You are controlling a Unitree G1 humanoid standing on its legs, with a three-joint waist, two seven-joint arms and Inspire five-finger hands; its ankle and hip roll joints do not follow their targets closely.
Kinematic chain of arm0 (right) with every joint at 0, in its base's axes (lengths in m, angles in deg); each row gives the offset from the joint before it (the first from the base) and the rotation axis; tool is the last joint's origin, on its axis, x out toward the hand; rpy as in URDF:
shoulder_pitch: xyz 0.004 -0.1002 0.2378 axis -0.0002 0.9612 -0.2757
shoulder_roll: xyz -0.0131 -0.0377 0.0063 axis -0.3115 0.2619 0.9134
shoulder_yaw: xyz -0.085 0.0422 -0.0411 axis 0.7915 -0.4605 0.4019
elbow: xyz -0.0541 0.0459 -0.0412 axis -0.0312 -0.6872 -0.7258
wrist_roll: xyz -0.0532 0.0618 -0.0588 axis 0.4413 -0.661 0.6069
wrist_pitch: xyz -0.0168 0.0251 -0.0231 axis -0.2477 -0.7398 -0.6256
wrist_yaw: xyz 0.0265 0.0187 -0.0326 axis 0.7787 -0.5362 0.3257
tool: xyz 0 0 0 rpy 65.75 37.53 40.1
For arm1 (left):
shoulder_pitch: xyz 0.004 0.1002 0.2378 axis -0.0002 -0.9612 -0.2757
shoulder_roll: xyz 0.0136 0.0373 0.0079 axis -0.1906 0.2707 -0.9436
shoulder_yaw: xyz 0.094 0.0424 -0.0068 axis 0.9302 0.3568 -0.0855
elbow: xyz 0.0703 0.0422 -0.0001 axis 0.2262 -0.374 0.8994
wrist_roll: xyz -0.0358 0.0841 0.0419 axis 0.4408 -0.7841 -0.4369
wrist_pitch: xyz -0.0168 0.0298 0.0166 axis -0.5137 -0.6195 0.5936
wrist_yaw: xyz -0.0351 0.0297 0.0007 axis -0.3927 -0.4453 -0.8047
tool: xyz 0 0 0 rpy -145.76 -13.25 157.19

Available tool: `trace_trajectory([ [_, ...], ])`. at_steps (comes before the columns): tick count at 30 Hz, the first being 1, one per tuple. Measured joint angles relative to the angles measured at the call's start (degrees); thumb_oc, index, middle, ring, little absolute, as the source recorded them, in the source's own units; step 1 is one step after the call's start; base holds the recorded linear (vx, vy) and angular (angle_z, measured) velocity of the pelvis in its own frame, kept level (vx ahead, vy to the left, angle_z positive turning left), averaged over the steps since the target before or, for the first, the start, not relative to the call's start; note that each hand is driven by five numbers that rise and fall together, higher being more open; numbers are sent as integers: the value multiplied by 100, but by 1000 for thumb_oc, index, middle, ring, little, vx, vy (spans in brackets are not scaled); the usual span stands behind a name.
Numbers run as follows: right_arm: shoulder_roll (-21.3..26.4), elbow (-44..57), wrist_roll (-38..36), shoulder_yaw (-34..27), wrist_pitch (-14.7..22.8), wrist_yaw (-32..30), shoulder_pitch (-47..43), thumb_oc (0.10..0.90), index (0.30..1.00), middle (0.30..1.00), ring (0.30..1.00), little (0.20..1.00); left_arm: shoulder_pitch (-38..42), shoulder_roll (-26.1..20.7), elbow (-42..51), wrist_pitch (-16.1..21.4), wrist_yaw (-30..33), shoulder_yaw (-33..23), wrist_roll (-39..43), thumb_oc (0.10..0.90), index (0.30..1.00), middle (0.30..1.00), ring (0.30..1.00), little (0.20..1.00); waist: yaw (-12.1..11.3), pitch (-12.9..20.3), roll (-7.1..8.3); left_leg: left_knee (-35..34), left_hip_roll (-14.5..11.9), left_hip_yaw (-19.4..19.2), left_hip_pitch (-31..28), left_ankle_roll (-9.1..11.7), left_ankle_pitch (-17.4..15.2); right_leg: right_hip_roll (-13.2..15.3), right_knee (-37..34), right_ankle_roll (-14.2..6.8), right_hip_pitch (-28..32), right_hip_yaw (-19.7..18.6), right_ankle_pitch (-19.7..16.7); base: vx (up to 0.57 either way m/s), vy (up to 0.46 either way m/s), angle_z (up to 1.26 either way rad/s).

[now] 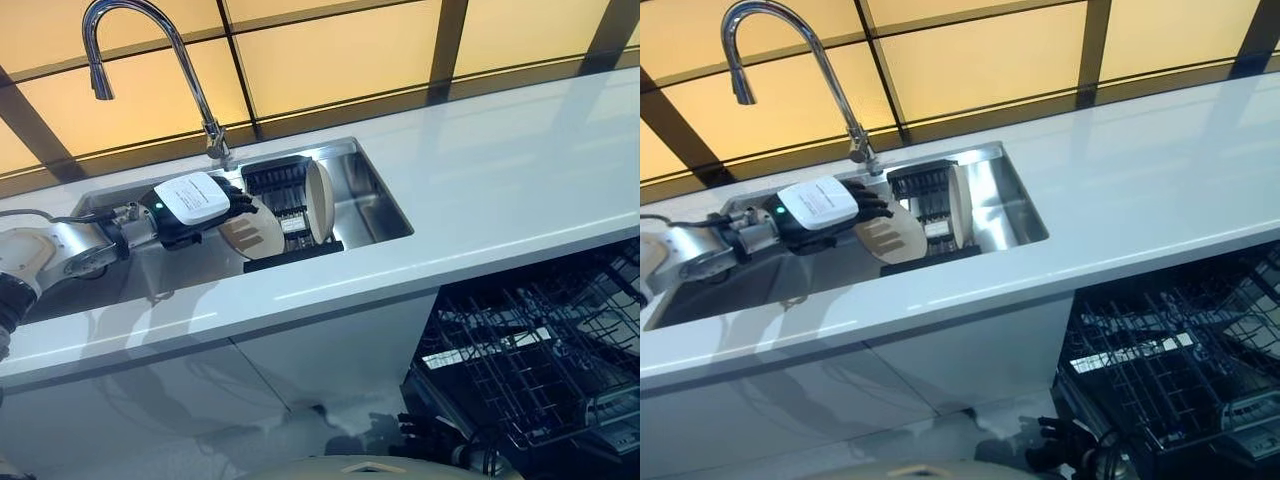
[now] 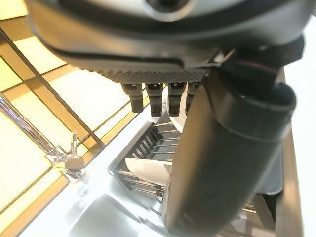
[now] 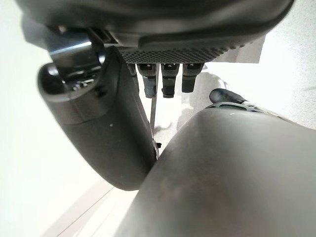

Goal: Pick up plates and place into dishwasher.

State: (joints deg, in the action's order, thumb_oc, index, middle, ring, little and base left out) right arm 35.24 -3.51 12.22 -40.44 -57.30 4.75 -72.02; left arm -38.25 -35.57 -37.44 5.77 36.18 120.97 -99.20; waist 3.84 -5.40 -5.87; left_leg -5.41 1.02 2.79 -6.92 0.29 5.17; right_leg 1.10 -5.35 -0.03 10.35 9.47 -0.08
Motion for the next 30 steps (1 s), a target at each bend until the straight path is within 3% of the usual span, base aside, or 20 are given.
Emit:
trace_trajectory([
  [12, -8, 54, 17, -54, 16, 5, -6, 800, 900, 900, 900, 900, -89, 22, 2, -38, 177, 0, -217, 800, 900, 900, 900, 900, 40, -105, 87, 0, -8, -129, -62, -8, -46, 1, 0, 0, 5, -130, -3, 22, 37, -5],
  [23, 3, 56, 16, -184, 46, -14, -4, 800, 900, 900, 900, 900, -210, 51, 1, -18, 829, 0, -1017, 800, 900, 900, 900, 900, 45, -188, 125, -1, -3, -268, -89, -27, -87, 12, 0, -23, -27, -275, -25, 15, 54, -6],
  [30, 8, 68, 17, -238, 102, -19, -5, 800, 900, 900, 900, 900, -219, 53, -20, 9, 897, 0, -1312, 800, 900, 900, 900, 900, 69, -225, 160, 0, -3, -373, -85, -34, -127, 17, 1, -27, -74, -384, -32, 19, 45, -8],
])
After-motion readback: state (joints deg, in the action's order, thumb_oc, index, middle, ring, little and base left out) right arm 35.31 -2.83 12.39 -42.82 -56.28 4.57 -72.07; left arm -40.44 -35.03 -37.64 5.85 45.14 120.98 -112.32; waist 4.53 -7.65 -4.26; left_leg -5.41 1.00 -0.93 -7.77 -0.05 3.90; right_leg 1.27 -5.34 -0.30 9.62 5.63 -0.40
